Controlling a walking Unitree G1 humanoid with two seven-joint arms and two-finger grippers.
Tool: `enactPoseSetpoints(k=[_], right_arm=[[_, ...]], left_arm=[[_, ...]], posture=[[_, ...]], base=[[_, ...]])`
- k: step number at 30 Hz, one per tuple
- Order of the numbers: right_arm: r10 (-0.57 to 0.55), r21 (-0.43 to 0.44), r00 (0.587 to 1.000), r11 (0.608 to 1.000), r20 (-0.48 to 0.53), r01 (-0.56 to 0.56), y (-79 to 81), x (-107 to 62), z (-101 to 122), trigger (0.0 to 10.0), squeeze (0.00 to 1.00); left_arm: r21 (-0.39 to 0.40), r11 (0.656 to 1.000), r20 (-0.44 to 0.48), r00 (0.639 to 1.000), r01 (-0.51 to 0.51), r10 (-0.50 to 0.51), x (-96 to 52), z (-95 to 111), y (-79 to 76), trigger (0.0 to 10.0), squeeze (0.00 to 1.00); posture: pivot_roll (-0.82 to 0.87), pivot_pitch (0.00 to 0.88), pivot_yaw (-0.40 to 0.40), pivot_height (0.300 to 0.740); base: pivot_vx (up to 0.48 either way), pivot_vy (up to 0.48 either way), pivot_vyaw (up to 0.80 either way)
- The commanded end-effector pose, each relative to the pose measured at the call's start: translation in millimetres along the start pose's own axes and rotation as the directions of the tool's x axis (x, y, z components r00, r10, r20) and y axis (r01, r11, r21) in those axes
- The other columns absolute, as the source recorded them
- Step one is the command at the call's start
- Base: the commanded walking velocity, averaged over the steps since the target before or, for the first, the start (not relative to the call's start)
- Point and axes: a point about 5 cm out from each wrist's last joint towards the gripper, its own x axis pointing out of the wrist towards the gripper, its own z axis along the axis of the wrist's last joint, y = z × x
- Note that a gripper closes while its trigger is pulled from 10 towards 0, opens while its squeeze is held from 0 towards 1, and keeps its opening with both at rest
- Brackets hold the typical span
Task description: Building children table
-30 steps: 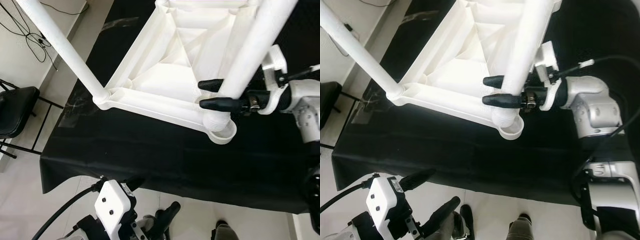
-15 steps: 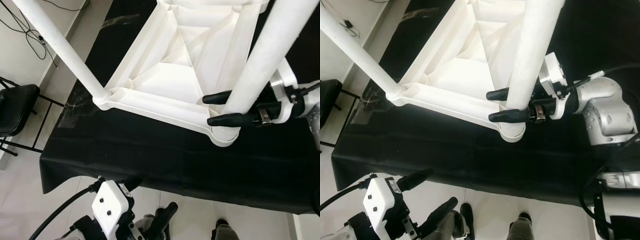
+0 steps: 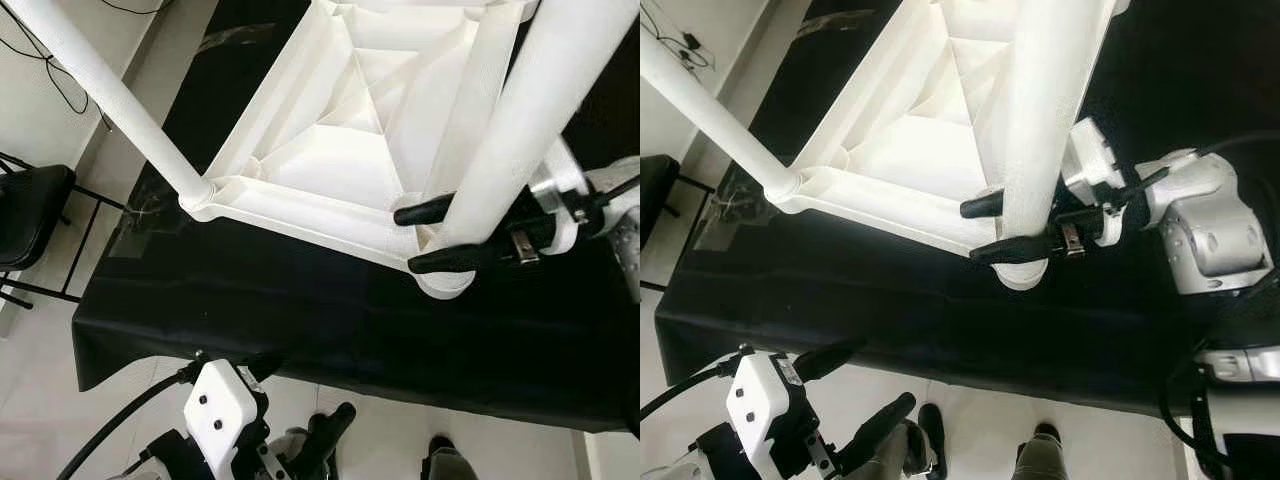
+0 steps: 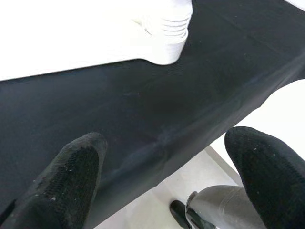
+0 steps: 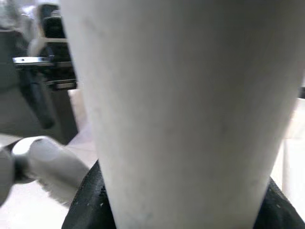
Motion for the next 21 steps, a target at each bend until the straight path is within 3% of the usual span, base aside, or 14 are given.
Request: enactPoseSetpoints(k=[1, 6, 10, 12, 16, 17, 20, 21], right_arm=[[0.170, 0.136, 0.985, 0.977, -0.025, -0.165, 14.9, 24.5, -27, 10.0, 0.00], [0.224, 0.126, 0.973, 0.968, -0.052, -0.216, 14.6, 37.3, -30, 10.0, 0.00], [0.190, 0.104, 0.982, 0.977, -0.019, -0.187, 7.5, 40.3, -28, 10.0, 0.00], [0.090, 0.096, 0.996, 0.991, 0.020, -0.091, 0.8, 39.5, -30, 10.0, 0.00], [-0.005, 0.100, 0.999, 0.995, 0.035, 0.002, -0.3, 38.7, -33, 10.0, 0.00], [-0.132, 0.123, 0.991, 0.984, 0.032, 0.127, 1.6, 37.7, -36, 10.0, 0.00], [-0.195, 0.137, 0.980, 0.972, 0.027, 0.190, 3.9, 36.8, -38, 10.0, 0.00], [-0.289, 0.167, 0.957, 0.945, 0.016, 0.282, 10.5, 36.2, -39, 10.0, 0.00]], left_arm=[[-0.008, 1.000, -0.026, 1.000, 0.007, -0.007, -3.0, -2, -1.1, 10.0, 0.00], [-0.007, 1.000, -0.028, 1.000, 0.006, -0.006, -3.7, -3, -0.6, 10.0, 0.00], [-0.008, 1.000, -0.030, 1.000, 0.006, -0.006, -3.6, -3, -0.7, 10.0, 0.00], [-0.008, 1.000, -0.031, 1.000, 0.006, -0.006, -3.4, -4, -1.2, 10.0, 0.00], [-0.009, 1.000, -0.031, 0.999, 0.005, -0.006, -3.4, -4, -1.3, 10.0, 0.00], [-0.010, 1.000, -0.031, 0.999, 0.006, -0.006, -3.3, -4, -1.1, 10.0, 0.00], [-0.010, 1.000, -0.031, 1.000, 0.006, -0.007, -3.3, -4, -1.1, 10.0, 0.00], [-0.011, 1.000, -0.030, 1.000, 0.007, -0.007, -3.3, -4, -1.0, 10.0, 0.00]], posture=[[0.01, 0.397, 0.213, 0.740], [0.01, 0.394, 0.216, 0.740], [0.01, 0.393, 0.213, 0.740], [0.00, 0.390, 0.211, 0.740], [0.00, 0.389, 0.209, 0.740], [-0.01, 0.389, 0.209, 0.740], [-0.01, 0.389, 0.208, 0.740], [-0.01, 0.389, 0.208, 0.740]], base=[[0.000, 0.000, 0.00], [0.000, 0.000, 0.00], [0.000, 0.000, 0.00], [0.000, 0.000, 0.00], [0.000, 0.000, 0.00], [0.000, 0.000, 0.00], [0.000, 0.000, 0.00], [0.000, 0.000, 0.00]])
